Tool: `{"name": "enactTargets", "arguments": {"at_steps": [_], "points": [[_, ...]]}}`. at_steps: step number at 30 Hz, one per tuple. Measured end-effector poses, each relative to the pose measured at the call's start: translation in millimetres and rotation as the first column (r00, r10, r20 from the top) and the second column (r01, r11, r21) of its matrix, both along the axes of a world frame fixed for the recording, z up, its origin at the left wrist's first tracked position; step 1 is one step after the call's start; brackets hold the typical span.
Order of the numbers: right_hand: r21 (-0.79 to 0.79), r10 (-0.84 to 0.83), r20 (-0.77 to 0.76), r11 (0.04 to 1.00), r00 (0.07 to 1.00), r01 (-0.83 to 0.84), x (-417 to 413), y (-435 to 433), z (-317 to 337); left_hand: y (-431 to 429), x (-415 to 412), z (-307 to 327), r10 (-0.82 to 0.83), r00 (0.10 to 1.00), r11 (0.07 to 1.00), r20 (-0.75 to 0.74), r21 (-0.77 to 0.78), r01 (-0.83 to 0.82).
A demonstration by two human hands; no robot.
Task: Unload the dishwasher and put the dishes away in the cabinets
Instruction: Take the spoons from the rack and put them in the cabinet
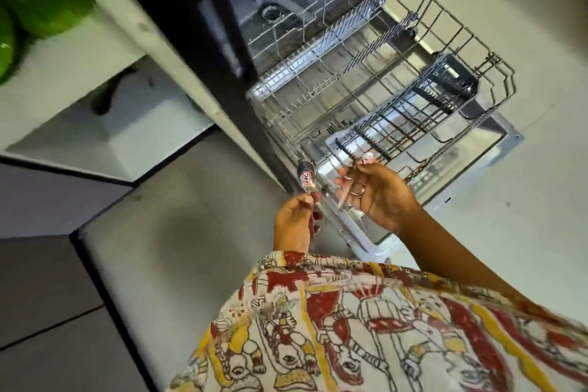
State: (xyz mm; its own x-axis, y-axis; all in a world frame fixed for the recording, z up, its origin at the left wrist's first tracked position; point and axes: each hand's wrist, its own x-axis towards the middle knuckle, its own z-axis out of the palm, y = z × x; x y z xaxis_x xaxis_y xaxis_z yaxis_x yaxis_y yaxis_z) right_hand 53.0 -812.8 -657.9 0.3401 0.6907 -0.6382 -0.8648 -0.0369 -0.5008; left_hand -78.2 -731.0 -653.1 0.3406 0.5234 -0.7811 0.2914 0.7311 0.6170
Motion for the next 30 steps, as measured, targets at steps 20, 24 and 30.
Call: {"name": "enactTargets", "arguments": {"at_steps": [20,24,30], "points": [[-0.371,0.531,0.326,0.833,0.782,-0.411,-256,74,23,20,-224,32,0.304,0.948,0.939,-0.093,0.195,-0.282],[-0.364,0.556,0.276,0.816,0.784,-0.45,-288,108,33,40,-259,38,0.464,0.885,0.869,-0.038,0.216,-0.446],[-0.283,0.387,0.187,0.901,0.903,-0.328,-314,166,63,88,-302,59,0.477,0.873,0.811,0.098,0.332,-0.481]]}}
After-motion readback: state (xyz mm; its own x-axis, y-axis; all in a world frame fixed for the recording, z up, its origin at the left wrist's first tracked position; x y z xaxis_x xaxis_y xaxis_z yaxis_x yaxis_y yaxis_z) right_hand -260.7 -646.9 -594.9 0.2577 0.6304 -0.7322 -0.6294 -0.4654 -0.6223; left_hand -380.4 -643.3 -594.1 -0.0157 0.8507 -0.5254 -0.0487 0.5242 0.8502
